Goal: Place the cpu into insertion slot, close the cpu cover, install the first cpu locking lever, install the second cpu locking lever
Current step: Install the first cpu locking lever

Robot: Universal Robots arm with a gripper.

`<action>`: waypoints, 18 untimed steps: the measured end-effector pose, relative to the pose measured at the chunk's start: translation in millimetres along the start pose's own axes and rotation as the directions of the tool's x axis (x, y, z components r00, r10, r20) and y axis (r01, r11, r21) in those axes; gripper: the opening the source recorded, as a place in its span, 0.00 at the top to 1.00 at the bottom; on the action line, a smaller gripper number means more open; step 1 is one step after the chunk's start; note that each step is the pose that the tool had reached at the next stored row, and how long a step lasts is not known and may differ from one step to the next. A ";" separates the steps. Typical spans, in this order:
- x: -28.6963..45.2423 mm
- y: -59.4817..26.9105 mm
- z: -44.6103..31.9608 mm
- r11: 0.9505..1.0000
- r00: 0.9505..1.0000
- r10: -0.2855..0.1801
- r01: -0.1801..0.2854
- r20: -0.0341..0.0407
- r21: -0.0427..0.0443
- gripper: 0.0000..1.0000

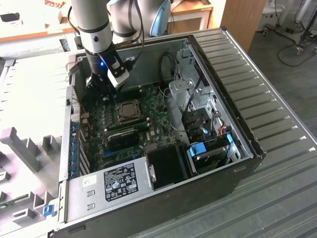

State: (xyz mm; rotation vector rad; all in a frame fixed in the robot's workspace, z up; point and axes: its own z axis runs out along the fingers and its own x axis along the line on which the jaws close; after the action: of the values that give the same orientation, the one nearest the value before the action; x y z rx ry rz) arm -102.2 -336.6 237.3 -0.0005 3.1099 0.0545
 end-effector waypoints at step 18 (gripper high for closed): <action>1.1 0.0 -1.7 1.000 1.000 0.000 0.000 0.000 0.000 0.90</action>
State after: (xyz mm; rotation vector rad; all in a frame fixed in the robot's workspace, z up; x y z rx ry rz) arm -103.3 -336.7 239.0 -0.0003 3.1099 0.0543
